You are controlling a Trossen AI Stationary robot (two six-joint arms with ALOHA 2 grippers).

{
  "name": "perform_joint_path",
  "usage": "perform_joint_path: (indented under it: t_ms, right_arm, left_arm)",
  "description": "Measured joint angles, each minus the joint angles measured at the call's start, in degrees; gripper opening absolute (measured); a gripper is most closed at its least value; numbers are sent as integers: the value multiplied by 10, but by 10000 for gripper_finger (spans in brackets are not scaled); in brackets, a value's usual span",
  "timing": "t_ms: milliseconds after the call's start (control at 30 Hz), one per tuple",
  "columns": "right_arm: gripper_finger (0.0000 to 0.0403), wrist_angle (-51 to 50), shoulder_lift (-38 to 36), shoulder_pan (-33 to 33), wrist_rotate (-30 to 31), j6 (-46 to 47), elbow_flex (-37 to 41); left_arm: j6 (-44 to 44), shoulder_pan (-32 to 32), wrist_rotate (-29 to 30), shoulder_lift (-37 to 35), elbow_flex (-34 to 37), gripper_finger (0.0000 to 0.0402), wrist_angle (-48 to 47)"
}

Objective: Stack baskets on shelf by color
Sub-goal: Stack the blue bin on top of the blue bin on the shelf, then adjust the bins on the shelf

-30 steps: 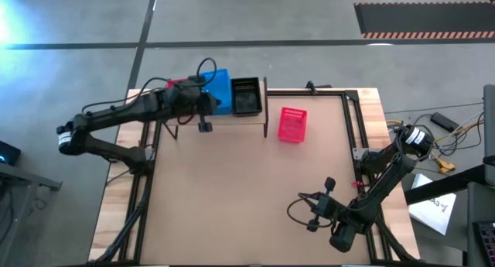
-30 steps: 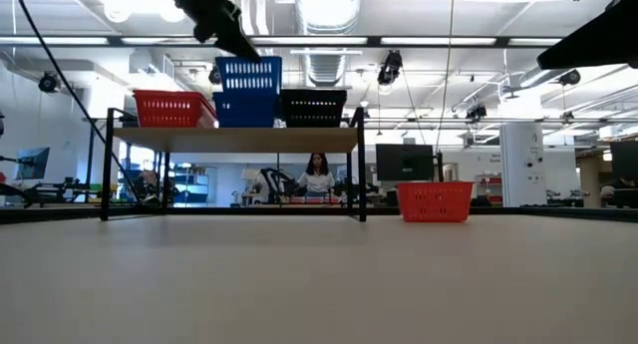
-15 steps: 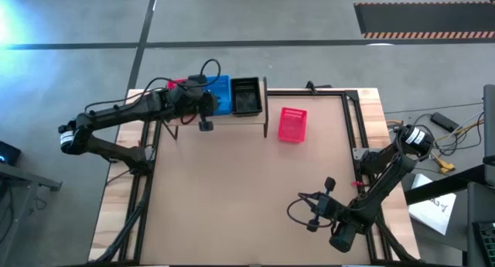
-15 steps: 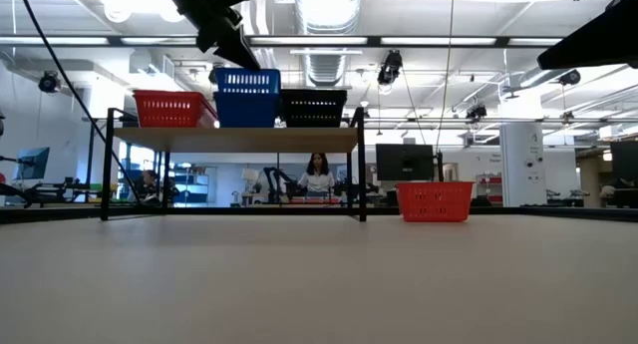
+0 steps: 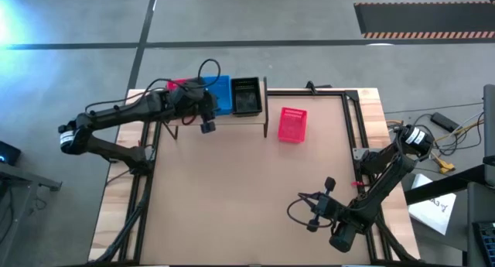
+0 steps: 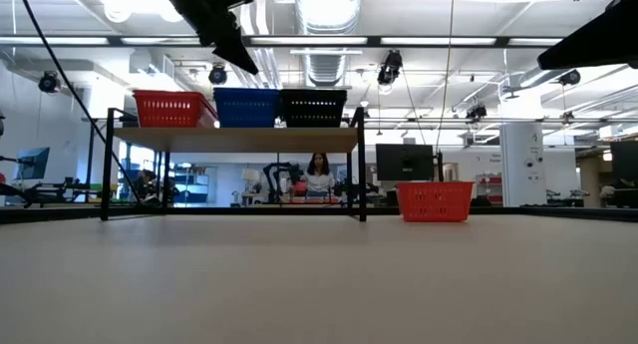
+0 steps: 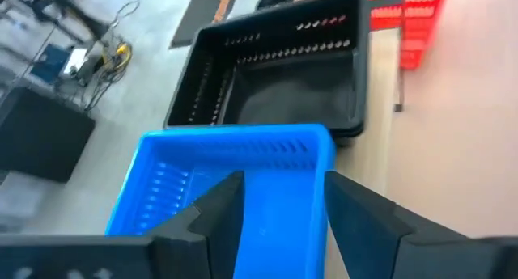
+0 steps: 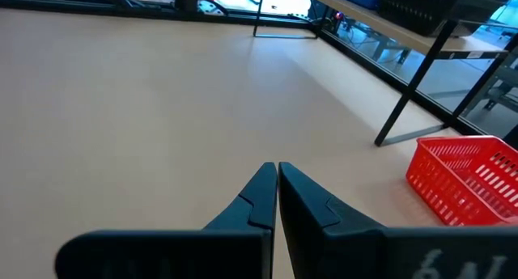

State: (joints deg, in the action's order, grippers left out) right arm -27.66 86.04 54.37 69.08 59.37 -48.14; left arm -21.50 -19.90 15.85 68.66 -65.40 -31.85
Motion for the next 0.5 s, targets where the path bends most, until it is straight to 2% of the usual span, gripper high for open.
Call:
perform_joint_path:
  t_ms: [300,500]
  right_arm:
    - [9,0,0,-3,15,5,0]
    - [9,1,0,-3,15,6,0]
  left_arm:
    - [46,-27,12,26,15,111,-3]
    - [42,-26,10,2,13,91,-27]
